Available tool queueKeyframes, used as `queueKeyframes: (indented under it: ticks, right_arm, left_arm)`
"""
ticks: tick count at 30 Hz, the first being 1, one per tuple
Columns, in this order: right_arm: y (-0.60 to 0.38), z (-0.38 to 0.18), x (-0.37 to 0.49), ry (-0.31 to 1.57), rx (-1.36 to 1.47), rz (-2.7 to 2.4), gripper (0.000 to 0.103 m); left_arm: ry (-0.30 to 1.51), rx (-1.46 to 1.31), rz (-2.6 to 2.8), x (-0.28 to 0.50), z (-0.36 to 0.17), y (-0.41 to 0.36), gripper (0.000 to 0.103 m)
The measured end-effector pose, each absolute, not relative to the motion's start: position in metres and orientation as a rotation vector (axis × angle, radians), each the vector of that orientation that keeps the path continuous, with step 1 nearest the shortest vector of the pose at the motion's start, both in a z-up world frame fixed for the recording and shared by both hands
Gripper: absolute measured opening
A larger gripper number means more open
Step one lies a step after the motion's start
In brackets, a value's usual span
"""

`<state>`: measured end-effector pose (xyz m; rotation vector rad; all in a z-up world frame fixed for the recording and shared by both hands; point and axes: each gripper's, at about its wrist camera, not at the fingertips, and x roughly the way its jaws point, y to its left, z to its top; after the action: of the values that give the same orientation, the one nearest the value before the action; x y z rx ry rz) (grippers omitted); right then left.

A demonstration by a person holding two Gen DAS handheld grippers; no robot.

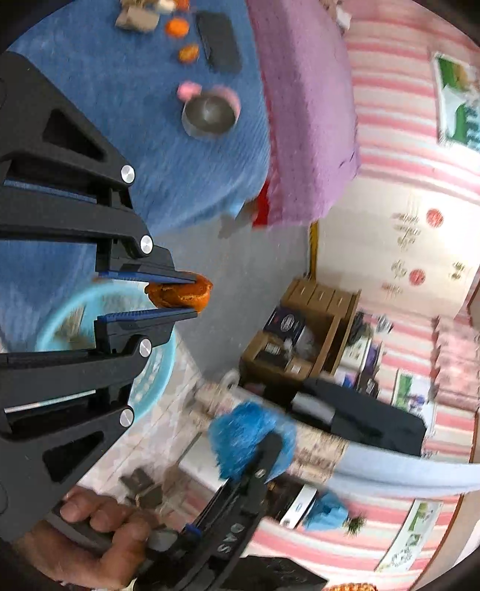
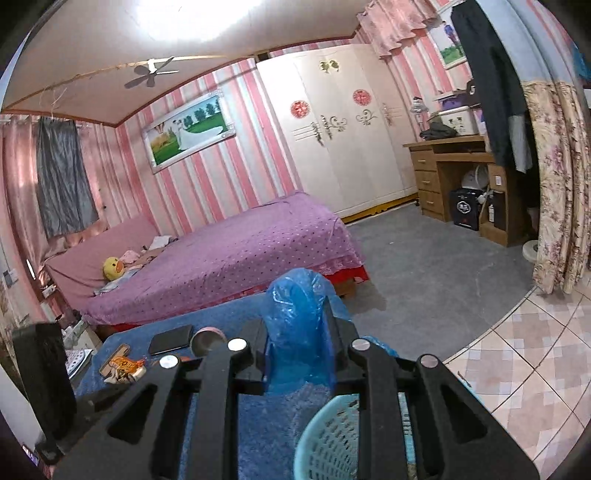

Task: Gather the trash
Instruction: 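Open both grippers over the wastebasket to drop the bag and peel, then grasp the brown paper with the right gripper while the left grasps crumpled paper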

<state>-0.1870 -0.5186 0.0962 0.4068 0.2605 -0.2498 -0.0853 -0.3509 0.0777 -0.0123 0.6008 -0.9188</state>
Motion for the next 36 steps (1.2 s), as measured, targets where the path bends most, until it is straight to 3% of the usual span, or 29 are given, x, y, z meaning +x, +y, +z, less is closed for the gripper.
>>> queueKeyframes:
  ticks: [3, 4, 5, 6, 7, 8, 9, 20, 24, 26, 32, 36]
  right_arm:
    - [-0.528, 0.097, -0.193, 0.250, 0.416, -0.269, 0.023]
    - [-0.532, 0.096, -0.196, 0.246, 0.419, -0.292, 0.030]
    - [-0.534, 0.095, -0.201, 0.241, 0.422, -0.311, 0.054]
    - [-0.536, 0.095, -0.204, 0.234, 0.426, -0.330, 0.066]
    - [-0.540, 0.094, -0.208, 0.220, 0.433, -0.344, 0.075]
    - [-0.544, 0.094, -0.211, 0.212, 0.444, -0.359, 0.075]
    - [-0.547, 0.094, -0.213, 0.208, 0.450, -0.364, 0.075]
    - [-0.536, 0.094, -0.204, 0.211, 0.437, -0.323, 0.075]
    - [-0.511, 0.100, -0.182, 0.225, 0.408, -0.266, 0.077]
    - [-0.497, 0.099, -0.172, 0.232, 0.395, -0.234, 0.082]
    - [-0.425, 0.086, -0.115, 0.305, 0.305, -0.157, 0.095]
    - [-0.372, 0.066, -0.076, 0.371, 0.262, -0.083, 0.095]
  left_arm:
    - [0.624, 0.011, -0.973, -0.096, 0.068, -0.374, 0.011]
    - [0.632, 0.022, -0.991, -0.100, 0.065, -0.383, 0.013]
    - [0.646, 0.029, -1.014, -0.103, 0.063, -0.391, 0.017]
    - [0.665, 0.038, -1.036, -0.106, 0.058, -0.401, 0.020]
    - [0.673, 0.048, -1.037, -0.109, 0.056, -0.409, 0.041]
    - [0.673, 0.056, -1.030, -0.110, 0.054, -0.414, 0.057]
    - [0.671, 0.065, -1.026, -0.112, 0.052, -0.418, 0.058]
    - [0.661, 0.099, -0.829, -0.069, 0.044, -0.351, 0.062]
    - [0.632, 0.095, -0.694, -0.044, 0.052, -0.282, 0.065]
    - [0.614, 0.083, -0.620, -0.033, 0.056, -0.246, 0.072]
    - [0.593, 0.021, -0.398, 0.001, 0.059, -0.132, 0.074]
    - [0.580, -0.089, -0.314, 0.018, 0.051, -0.062, 0.077]
